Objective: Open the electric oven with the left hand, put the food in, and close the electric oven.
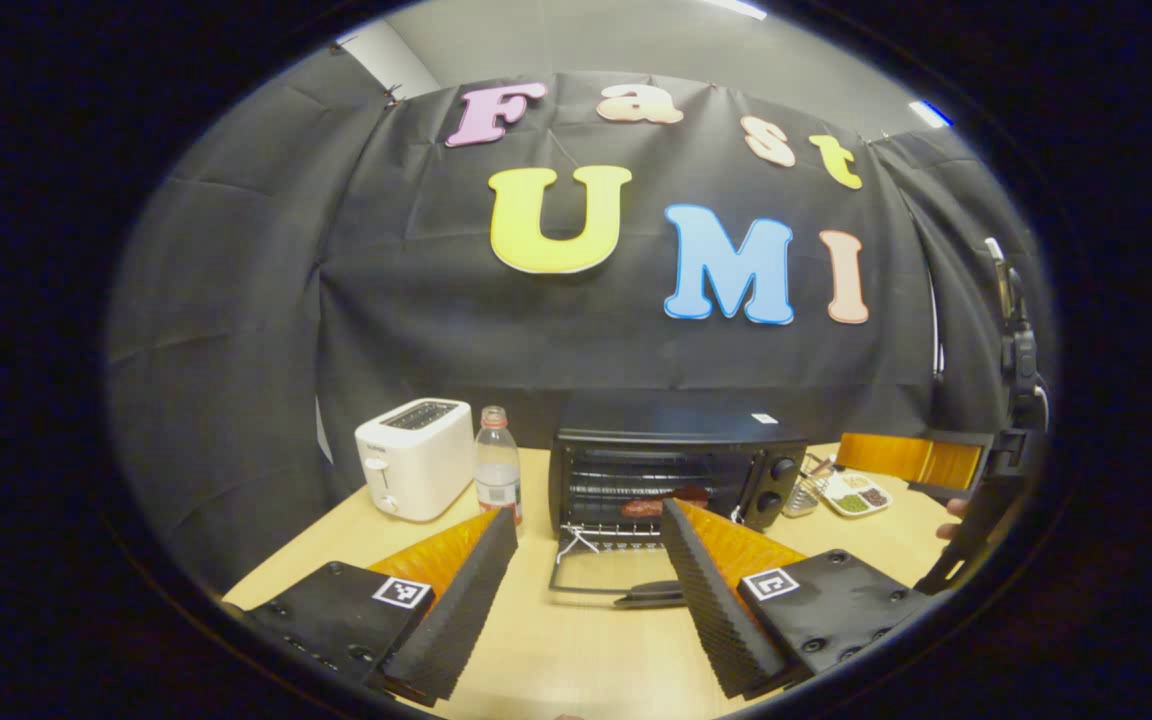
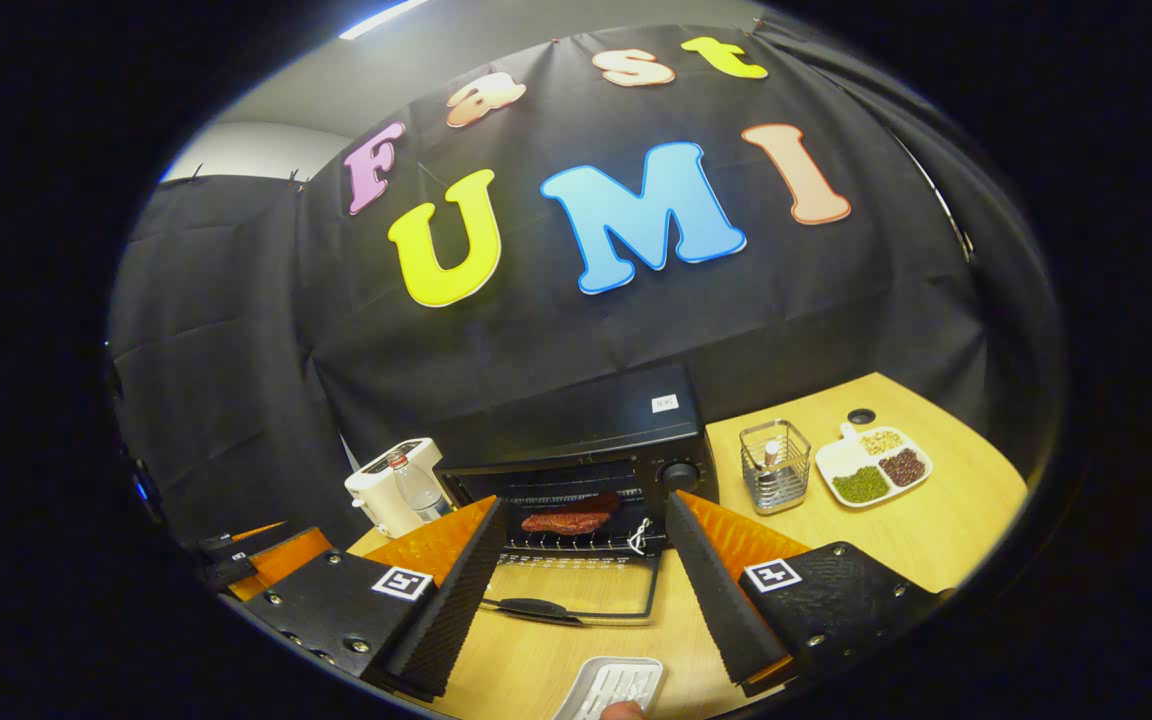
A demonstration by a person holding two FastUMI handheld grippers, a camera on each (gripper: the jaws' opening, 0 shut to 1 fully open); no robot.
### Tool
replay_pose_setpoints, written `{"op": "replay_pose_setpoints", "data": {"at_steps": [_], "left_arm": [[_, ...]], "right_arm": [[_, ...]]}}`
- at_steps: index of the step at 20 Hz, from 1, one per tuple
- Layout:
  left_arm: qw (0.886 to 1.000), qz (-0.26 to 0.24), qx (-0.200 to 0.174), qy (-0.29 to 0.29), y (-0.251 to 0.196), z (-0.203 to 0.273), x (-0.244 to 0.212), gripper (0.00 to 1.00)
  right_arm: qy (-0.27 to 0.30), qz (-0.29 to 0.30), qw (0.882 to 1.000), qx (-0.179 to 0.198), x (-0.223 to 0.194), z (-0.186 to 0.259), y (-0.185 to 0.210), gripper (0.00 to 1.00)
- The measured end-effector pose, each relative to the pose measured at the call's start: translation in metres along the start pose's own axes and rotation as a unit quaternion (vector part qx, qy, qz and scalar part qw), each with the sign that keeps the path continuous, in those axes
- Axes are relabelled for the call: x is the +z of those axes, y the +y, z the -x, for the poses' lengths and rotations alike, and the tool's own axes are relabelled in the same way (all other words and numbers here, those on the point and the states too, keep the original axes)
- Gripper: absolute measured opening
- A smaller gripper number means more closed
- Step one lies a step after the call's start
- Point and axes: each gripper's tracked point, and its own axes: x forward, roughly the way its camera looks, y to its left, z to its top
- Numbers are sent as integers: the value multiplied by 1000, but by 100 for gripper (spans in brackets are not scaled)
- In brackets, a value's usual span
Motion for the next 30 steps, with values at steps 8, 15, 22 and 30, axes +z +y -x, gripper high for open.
{"op": "replay_pose_setpoints", "data": {"at_steps": [8,15,22,30], "left_arm": [[996,-5,-44,81,-40,-22,-67,98],[986,-2,-55,159,-56,-50,-130,100],[972,-13,-74,224,-69,-67,-178,99],[962,-21,-74,262,-78,-94,-207,100]], "right_arm": [[-17,47,998,-41,7,47,-35,98],[-11,40,995,-91,3,76,-67,98],[0,36,989,-142,-8,99,-92,98],[8,38,985,-170,-11,107,-100,98]]}}
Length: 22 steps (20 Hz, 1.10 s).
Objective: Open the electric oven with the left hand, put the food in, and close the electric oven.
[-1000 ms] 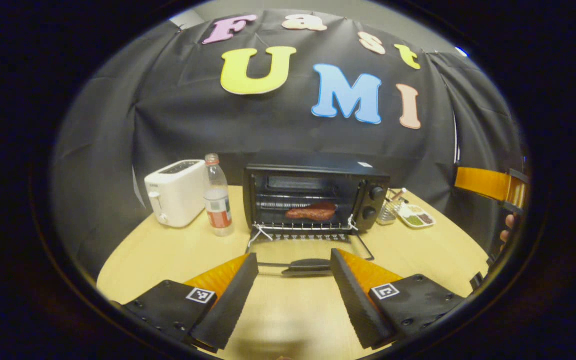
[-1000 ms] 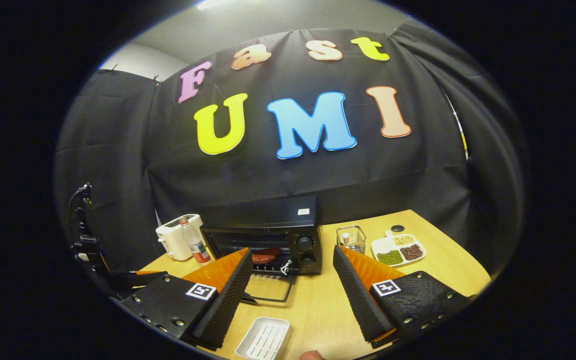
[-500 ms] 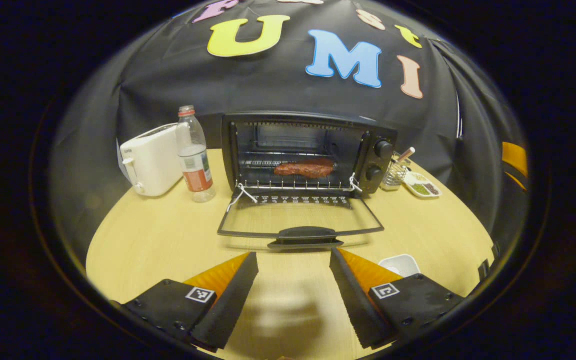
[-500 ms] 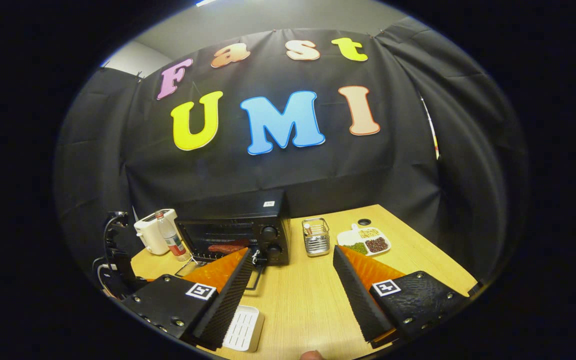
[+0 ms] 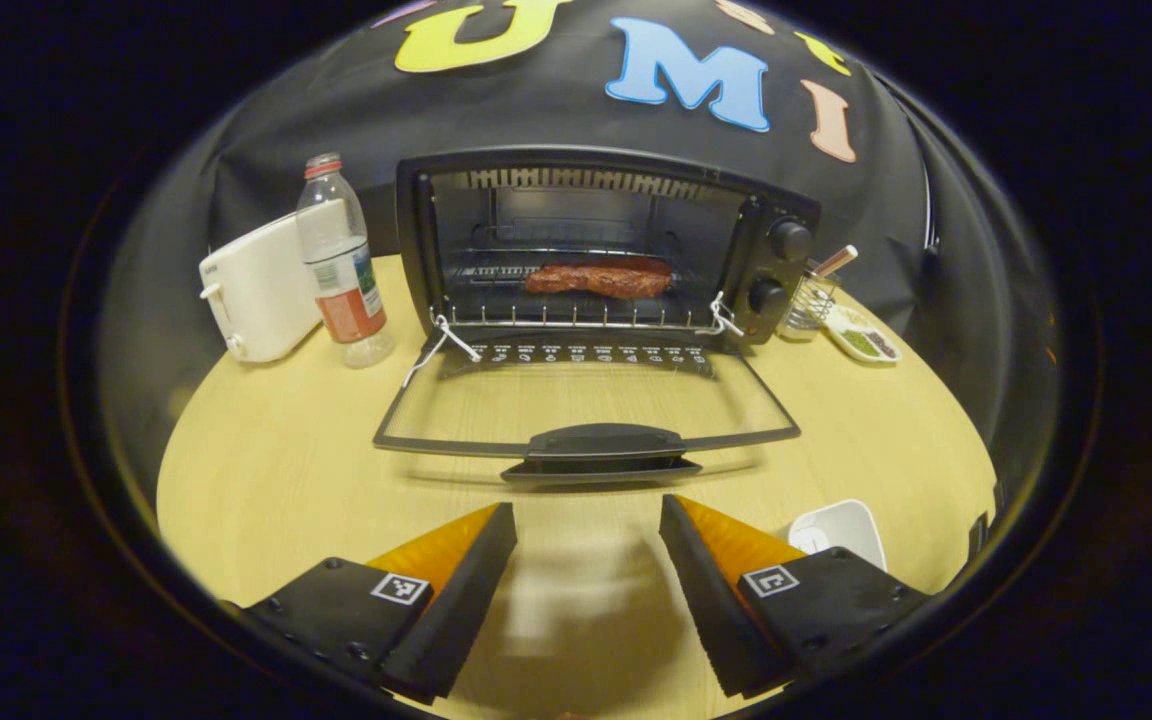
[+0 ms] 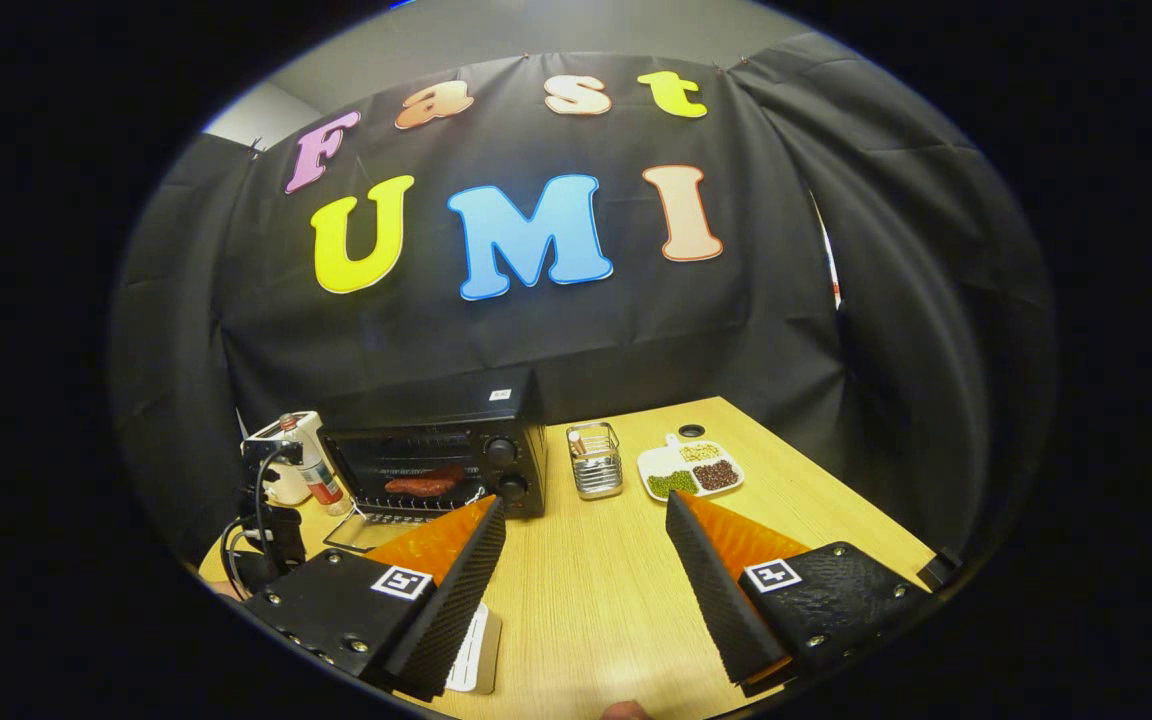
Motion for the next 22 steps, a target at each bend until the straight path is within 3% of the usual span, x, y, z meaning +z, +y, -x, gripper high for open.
{"op": "replay_pose_setpoints", "data": {"at_steps": [6,22], "left_arm": [[1000,-12,-2,21,-6,-17,-9,98],[998,-42,44,-28,-4,-20,7,97]], "right_arm": [[2,13,1000,-4,0,-1,4,98],[-11,25,999,-21,9,-1,-12,98]]}}
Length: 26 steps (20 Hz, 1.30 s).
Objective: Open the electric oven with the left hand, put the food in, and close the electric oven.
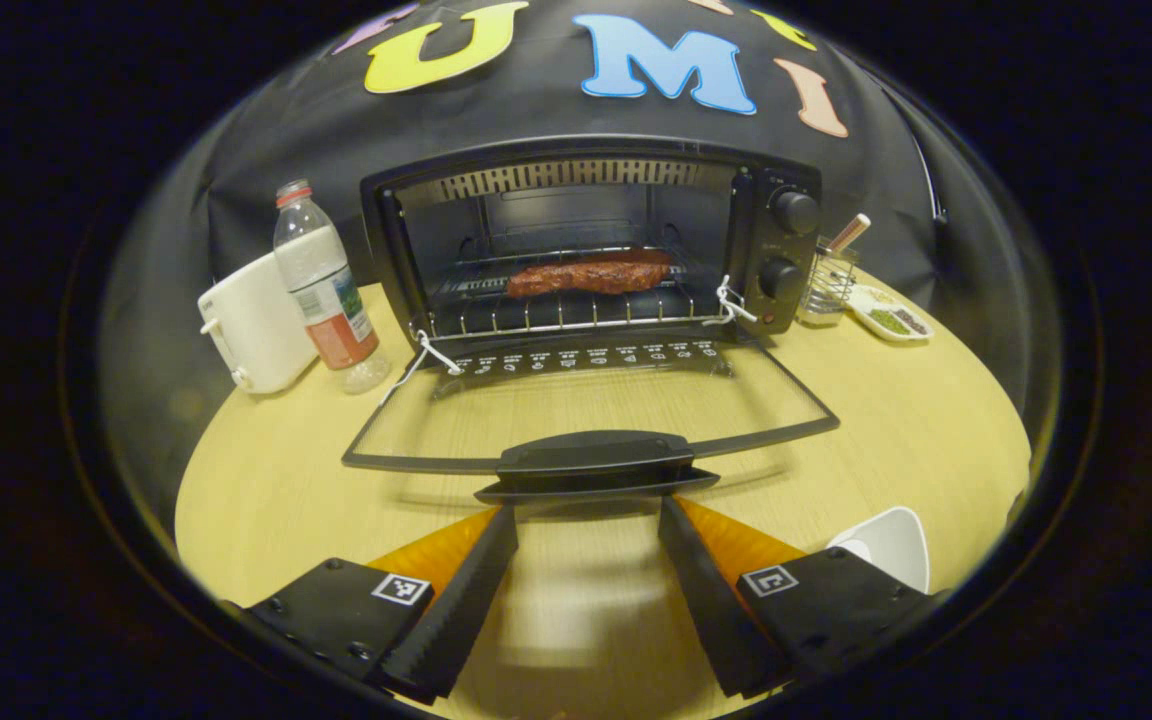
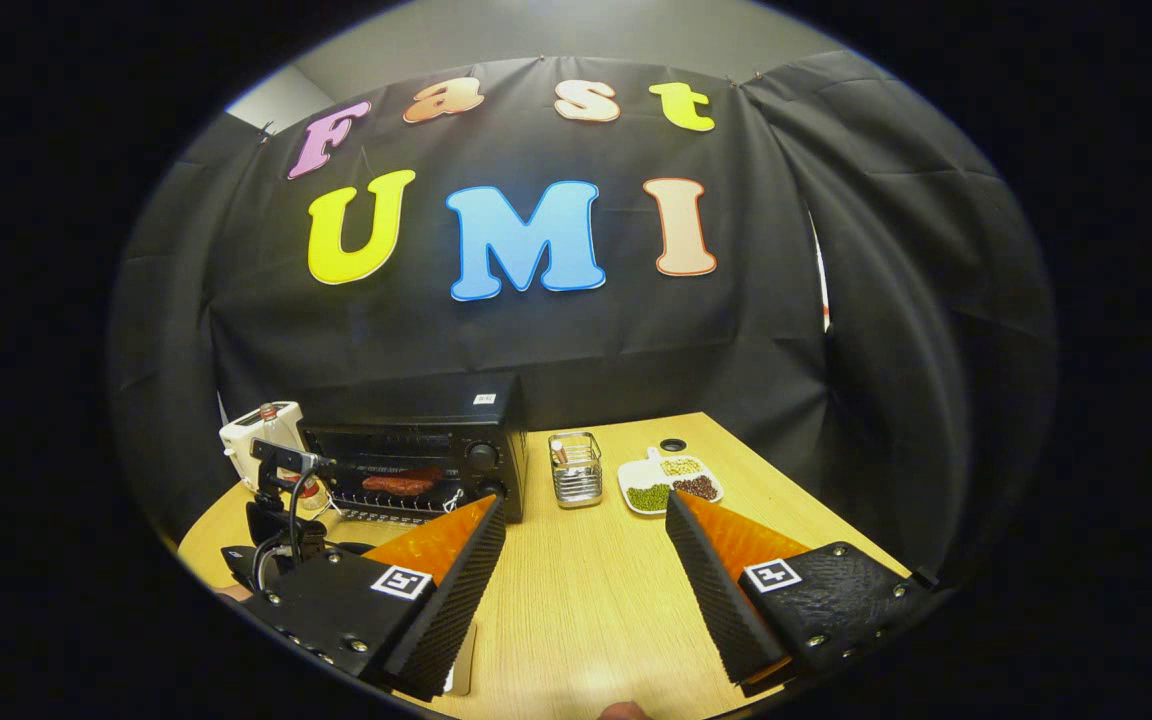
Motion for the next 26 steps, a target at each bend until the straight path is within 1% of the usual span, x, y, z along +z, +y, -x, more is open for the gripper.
{"op": "replay_pose_setpoints", "data": {"at_steps": [1,3,4,15,17,18,19,20,21,22,26], "left_arm": [[1000,-2,1,-6,0,4,3,100],[1000,-3,3,-17,2,11,11,100],[1000,-3,4,-22,2,13,15,97],[997,-3,8,-74,4,39,55,97],[997,0,6,-82,4,43,65,97],[996,1,6,-87,5,44,71,100],[996,1,6,-92,5,46,77,97],[995,1,6,-98,5,47,83,100],[995,1,6,-102,6,47,91,100],[994,1,6,-106,7,47,99,97],[992,-5,5,-126,9,42,126,97]], "right_arm": [[1,-2,1000,1,-2,0,-1,98],[4,-7,1000,5,-4,1,-1,98],[4,-8,1000,7,-5,1,-1,98],[3,-8,1000,22,-3,-5,6,98],[2,-8,1000,21,-3,-4,6,98],[2,-8,1000,20,-2,-3,6,98],[1,-7,1000,20,-2,-3,8,98],[1,-6,1000,19,-1,-3,9,98],[1,-6,1000,18,-1,-6,9,98],[1,-6,1000,17,-1,-6,10,98],[4,-6,1000,16,-5,-7,11,98]]}}
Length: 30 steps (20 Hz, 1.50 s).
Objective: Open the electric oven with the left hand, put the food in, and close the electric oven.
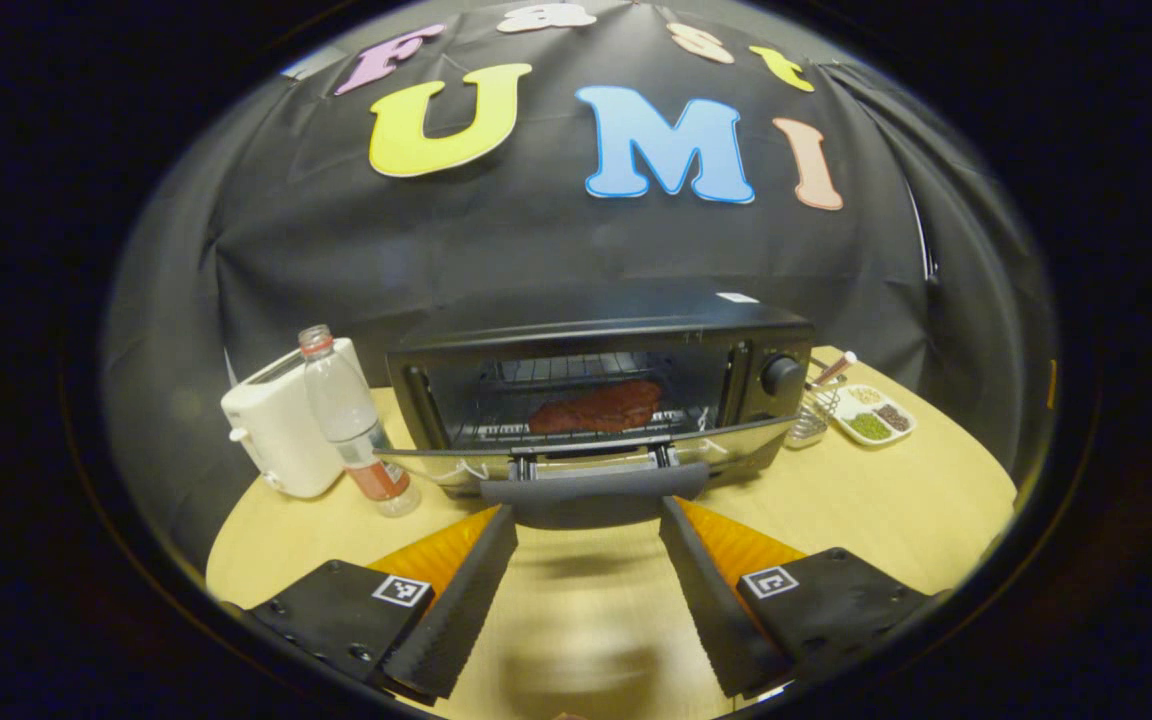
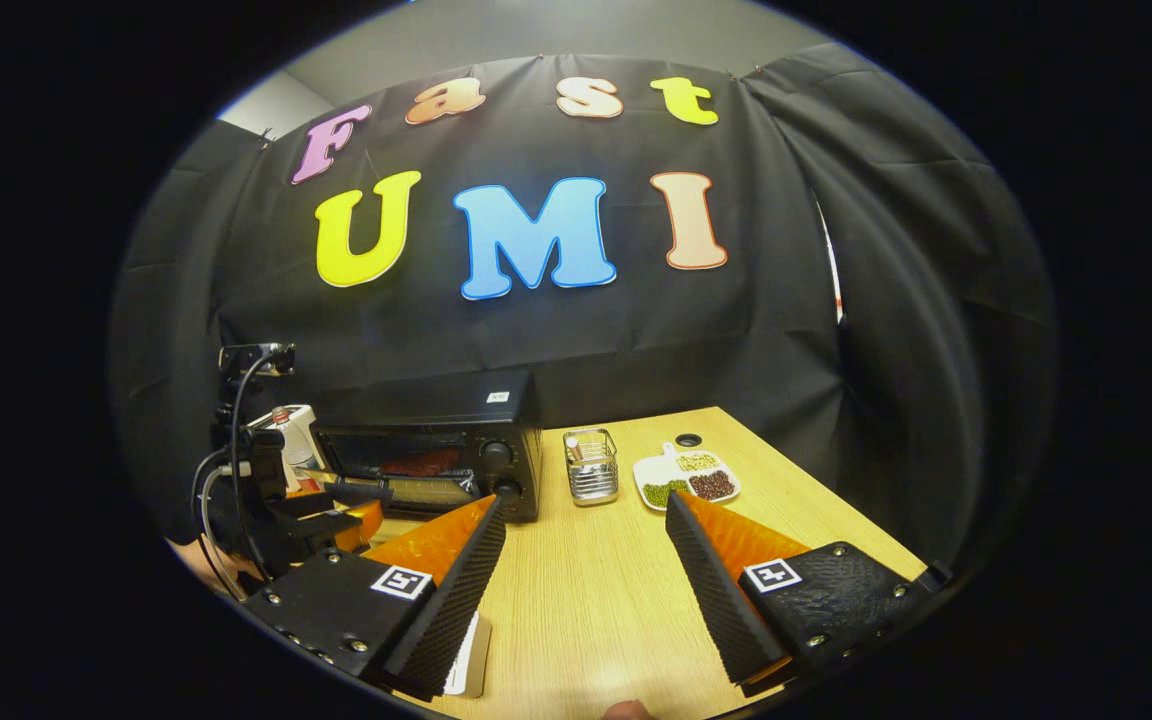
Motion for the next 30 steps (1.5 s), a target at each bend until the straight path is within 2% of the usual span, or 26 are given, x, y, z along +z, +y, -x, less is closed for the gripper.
{"op": "replay_pose_setpoints", "data": {"at_steps": [2,6,9,10,11,12,16,18,24,30], "left_arm": [[1000,-7,2,-6,0,-3,5,100],[1000,-5,-3,-25,1,-15,26,98],[998,-2,-9,-55,2,-4,52,100],[998,-1,-9,-65,3,3,61,97],[997,3,-11,-74,2,9,69,100],[996,8,-12,-85,2,18,78,98],[990,17,-2,-137,0,78,113,100],[987,14,17,-160,0,113,124,100],[978,28,68,-196,-10,212,135,97],[968,31,108,-224,-4,292,134,99]], "right_arm": [[0,3,1000,-3,-2,2,1,98],[2,5,1000,-7,-2,4,2,98],[-5,4,1000,-6,4,2,5,98],[-11,6,1000,-4,8,0,6,98],[-17,11,1000,1,10,-1,6,98],[-23,17,1000,4,15,-1,6,98],[-53,24,998,26,41,5,-4,98],[-66,27,997,39,51,12,-11,98],[-105,51,992,49,77,38,-50,98],[-128,52,988,75,87,73,-63,98]]}}
